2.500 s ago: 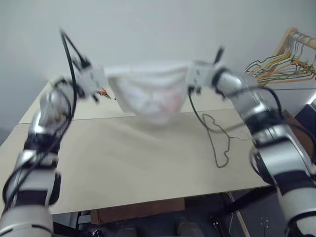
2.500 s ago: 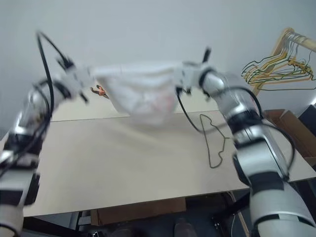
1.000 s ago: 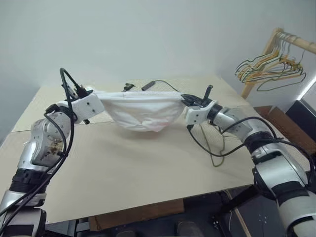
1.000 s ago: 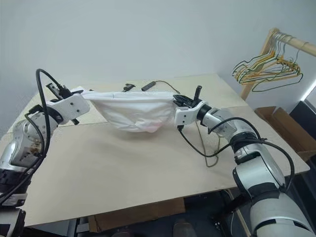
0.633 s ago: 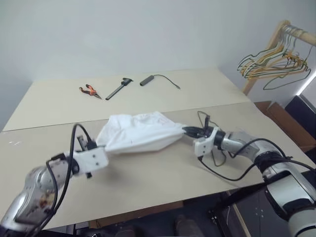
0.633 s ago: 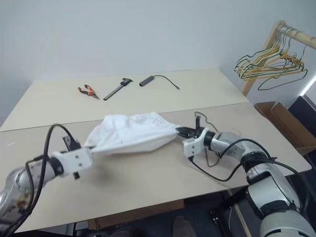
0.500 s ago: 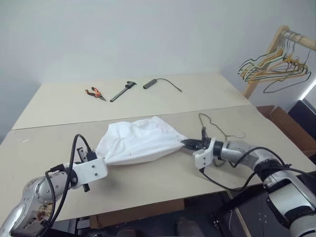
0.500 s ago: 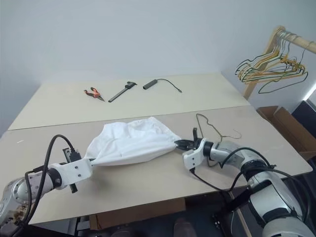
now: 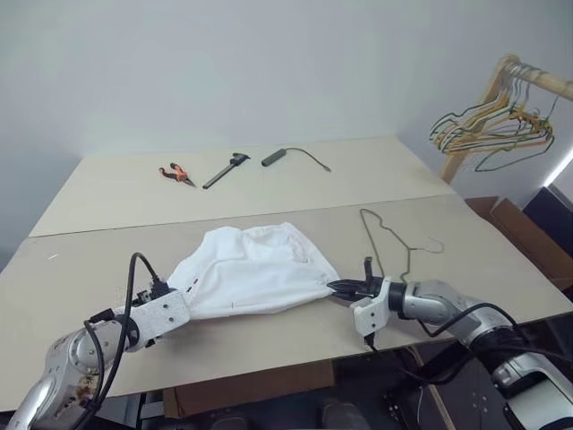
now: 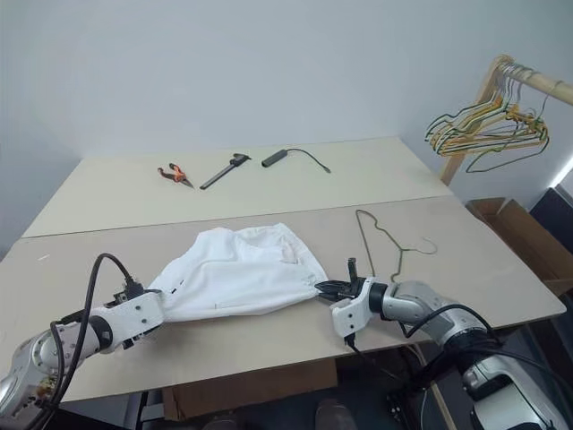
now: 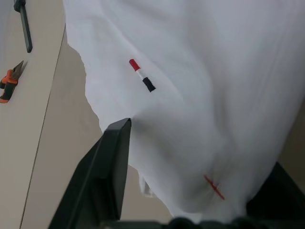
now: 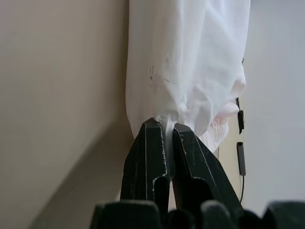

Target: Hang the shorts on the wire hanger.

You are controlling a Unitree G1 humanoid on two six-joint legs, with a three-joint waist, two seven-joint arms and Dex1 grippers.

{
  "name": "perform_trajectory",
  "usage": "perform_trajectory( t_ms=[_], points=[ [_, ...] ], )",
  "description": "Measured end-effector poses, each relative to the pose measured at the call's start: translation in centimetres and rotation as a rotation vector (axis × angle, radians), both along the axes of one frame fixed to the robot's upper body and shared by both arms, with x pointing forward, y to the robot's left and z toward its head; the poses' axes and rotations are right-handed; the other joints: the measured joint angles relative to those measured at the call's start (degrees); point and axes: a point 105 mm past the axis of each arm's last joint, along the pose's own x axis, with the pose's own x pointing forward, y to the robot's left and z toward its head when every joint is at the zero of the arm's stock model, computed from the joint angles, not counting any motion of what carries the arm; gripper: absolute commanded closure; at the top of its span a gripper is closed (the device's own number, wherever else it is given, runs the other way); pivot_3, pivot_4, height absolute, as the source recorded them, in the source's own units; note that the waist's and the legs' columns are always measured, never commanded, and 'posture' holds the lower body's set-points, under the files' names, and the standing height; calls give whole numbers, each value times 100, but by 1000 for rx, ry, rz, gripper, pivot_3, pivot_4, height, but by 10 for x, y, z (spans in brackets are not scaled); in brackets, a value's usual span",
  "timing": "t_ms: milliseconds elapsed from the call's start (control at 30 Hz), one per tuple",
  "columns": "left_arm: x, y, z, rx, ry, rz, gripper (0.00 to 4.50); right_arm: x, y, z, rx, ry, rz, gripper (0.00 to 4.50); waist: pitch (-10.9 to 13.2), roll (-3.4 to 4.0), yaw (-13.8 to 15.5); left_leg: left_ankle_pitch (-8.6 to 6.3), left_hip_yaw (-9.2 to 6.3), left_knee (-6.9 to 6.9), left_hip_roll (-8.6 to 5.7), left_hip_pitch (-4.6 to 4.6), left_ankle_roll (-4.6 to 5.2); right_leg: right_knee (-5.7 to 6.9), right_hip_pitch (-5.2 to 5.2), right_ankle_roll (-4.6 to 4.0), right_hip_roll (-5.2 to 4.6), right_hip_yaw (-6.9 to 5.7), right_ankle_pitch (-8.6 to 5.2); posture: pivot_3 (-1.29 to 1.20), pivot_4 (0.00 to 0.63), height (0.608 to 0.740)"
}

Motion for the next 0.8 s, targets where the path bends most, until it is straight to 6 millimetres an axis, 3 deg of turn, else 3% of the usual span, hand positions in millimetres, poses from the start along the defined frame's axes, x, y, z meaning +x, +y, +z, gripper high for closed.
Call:
perform_trajectory(
  t_ms=[133,233,467,700,800],
  points=[
    [-16,5,7,21,72,-44,1480,0,-2,1,4,17,-14,4500,2,-6,49,2,5,0,0,-68,1,8,-80,-20,-1,1,-3,1,25,740],
    [-22,6,15,21,83,-65,1480,-2,-3,-1,-7,34,-14,4500,16,-3,118,2,7,-1,1,-67,1,7,-80,-24,6,0,-6,9,33,740],
    [-9,6,28,20,10,-56,1480,-2,-7,1,0,55,-34,4500,51,-7,255,2,9,0,4,-65,1,6,-79,-27,22,0,-8,12,38,740],
    [-22,9,3,38,164,-93,1480,0,-9,2,-3,59,-48,4500,73,-8,246,2,18,-2,17,-67,1,5,-83,-40,32,1,-14,-2,41,740],
    [-12,16,4,46,138,-64,2073,2,-11,2,-3,58,-62,4500,79,-11,275,2,17,-1,21,-66,1,6,-82,-38,37,-4,-16,-8,40,740]
  ],
)
